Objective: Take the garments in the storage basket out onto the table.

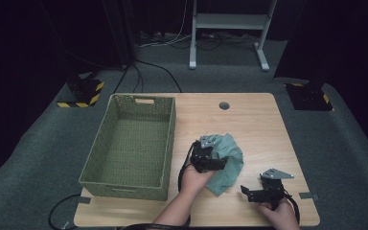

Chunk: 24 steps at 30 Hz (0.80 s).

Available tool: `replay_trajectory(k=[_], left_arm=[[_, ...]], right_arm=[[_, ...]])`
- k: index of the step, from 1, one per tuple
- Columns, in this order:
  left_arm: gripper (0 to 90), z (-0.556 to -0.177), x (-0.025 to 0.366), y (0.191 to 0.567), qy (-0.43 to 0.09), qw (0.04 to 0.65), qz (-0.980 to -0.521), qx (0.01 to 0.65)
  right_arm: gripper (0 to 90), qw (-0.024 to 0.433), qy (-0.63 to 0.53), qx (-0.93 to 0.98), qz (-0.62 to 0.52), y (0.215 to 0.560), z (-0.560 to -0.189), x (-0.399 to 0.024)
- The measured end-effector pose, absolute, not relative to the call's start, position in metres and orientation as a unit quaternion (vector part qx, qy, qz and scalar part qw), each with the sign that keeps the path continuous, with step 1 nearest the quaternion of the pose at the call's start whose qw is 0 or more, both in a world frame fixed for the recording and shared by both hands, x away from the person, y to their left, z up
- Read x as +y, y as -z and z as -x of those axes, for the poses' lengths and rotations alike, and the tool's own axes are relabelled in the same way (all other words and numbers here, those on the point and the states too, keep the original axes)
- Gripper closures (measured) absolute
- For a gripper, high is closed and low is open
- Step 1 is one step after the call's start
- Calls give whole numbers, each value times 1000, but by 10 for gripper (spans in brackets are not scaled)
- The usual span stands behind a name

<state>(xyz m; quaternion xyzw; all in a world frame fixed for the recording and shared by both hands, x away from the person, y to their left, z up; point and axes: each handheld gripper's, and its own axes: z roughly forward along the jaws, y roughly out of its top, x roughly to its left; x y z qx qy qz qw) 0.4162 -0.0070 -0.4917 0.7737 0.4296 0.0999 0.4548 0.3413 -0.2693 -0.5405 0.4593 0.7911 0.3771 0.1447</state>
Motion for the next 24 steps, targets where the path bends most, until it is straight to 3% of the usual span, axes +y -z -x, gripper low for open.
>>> replay_trajectory(k=[13, 24], left_arm=[[24, -413, 0, 468, -110, 479, -768, 410], [9, -406, 5, 450, -127, 501, -763, 388]], right_arm=[[1, 144, -378, 791, -459, 541, -341, -269], [1, 144, -378, 791, -459, 541, -341, -269]])
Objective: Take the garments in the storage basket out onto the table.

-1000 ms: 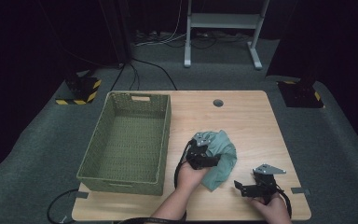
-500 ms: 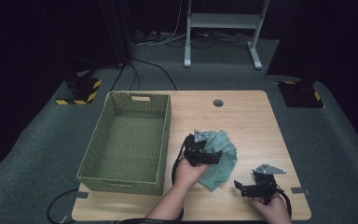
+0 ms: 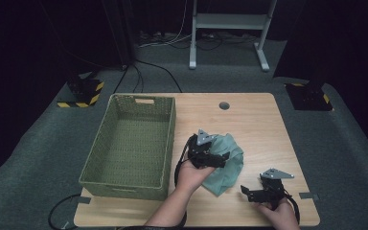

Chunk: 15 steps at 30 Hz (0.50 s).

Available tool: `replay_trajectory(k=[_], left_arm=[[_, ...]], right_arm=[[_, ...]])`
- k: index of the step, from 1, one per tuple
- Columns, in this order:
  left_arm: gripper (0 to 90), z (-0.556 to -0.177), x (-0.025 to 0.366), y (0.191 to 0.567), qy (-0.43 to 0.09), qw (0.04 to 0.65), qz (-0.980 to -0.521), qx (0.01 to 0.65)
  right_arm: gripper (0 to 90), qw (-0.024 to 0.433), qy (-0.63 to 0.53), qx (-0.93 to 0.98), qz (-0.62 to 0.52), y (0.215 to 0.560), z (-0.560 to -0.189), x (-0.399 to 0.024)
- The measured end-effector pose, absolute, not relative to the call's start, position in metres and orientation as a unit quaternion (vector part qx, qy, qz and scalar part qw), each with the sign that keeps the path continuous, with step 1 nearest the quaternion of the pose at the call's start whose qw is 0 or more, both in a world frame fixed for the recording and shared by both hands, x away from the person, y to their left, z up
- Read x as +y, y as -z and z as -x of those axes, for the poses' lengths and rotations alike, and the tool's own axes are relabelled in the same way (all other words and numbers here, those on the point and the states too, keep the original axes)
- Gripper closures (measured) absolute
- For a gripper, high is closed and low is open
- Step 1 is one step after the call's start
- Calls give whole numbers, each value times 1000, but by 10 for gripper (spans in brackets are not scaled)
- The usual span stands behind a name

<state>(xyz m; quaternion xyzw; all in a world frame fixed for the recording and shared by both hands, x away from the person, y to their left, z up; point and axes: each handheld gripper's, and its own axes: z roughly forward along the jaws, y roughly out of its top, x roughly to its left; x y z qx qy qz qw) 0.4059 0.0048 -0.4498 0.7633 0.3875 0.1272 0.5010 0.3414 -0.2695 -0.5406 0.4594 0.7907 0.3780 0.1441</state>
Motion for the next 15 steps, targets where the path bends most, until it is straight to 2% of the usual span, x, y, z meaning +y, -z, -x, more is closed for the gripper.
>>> replay_trajectory(k=[15], left_arm=[[9, -395, 16, 440, -139, 502, -765, 377]], right_arm=[[1, 143, -379, 790, -460, 541, -341, -270]])
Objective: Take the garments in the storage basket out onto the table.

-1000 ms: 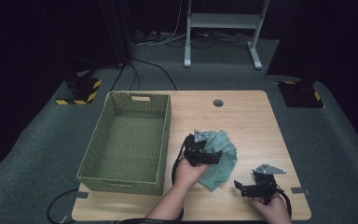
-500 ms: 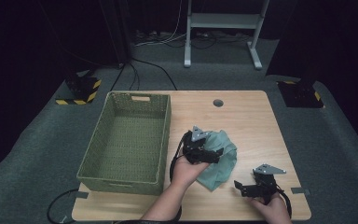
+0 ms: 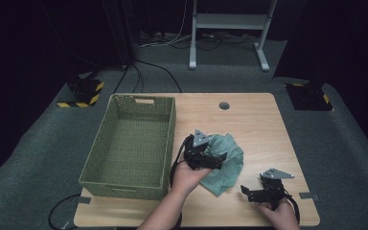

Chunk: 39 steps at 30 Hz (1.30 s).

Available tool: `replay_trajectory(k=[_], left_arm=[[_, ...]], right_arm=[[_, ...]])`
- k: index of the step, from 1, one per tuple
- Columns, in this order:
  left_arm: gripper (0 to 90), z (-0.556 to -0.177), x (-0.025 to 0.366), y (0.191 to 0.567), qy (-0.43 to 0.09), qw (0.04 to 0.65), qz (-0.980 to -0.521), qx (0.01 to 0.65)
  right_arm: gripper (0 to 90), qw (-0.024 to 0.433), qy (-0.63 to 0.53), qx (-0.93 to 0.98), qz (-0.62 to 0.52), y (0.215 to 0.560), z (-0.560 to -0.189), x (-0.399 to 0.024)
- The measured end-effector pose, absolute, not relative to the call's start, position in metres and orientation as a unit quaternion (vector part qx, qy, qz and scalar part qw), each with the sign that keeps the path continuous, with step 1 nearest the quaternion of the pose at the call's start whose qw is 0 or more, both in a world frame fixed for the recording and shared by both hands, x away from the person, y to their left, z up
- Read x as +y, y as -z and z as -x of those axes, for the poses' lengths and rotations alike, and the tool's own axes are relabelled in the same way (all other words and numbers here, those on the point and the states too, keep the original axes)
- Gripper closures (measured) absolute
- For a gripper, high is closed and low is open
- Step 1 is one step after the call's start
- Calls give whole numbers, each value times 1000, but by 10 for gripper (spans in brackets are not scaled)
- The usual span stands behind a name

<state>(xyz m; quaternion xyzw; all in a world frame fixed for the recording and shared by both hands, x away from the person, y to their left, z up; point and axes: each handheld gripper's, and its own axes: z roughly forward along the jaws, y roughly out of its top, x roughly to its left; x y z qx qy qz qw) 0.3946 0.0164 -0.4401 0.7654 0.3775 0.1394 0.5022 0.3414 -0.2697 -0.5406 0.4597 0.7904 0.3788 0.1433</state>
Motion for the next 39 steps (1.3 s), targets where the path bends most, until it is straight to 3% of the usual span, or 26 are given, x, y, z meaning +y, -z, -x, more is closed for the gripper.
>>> replay_trajectory(k=[23, 39], left_arm=[[9, -352, 37, 427, -161, 510, -763, 363], [7, -323, 32, 480, -135, 473, -796, 353]], right_arm=[[1, 144, -378, 791, -459, 541, -341, -269], [1, 145, -377, 791, -459, 541, -341, -269]])
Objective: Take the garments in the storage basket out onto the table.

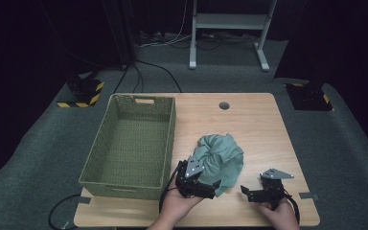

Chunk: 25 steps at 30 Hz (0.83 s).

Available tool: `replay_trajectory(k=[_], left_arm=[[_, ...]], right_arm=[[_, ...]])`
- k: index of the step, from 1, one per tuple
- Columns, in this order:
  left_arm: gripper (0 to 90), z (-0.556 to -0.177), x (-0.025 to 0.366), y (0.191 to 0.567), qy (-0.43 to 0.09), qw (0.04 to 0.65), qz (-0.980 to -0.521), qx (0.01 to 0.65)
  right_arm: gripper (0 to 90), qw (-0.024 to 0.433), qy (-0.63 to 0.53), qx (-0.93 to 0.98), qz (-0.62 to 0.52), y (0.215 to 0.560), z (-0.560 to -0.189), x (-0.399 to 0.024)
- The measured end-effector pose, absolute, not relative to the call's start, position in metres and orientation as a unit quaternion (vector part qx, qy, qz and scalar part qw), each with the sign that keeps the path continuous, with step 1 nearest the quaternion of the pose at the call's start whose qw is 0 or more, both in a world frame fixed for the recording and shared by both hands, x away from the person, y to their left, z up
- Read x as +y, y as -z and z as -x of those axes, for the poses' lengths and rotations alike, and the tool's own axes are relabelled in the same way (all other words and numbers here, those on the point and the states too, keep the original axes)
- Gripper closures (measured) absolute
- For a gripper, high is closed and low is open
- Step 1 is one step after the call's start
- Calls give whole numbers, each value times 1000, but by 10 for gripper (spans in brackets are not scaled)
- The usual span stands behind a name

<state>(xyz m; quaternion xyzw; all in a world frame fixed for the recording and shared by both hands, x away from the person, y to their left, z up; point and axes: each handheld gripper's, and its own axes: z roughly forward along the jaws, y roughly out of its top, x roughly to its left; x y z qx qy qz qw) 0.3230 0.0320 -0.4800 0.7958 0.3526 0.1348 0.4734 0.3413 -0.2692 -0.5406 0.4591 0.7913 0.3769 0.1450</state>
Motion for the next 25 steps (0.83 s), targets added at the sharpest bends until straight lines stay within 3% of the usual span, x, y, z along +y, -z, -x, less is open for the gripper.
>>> replay_trajectory(k=[13, 21, 25], left_arm=[[7, -311, 34, 538, -128, 418, -825, 357], [9, -305, 32, 540, -139, 407, -832, 352], [7, -307, 34, 540, -113, 418, -827, 358]], right_arm=[[1, 145, -377, 791, -459, 541, -341, -269], [1, 147, -376, 792, -458, 541, -341, -269], [2, 147, -376, 792, -458, 541, -341, -269]])
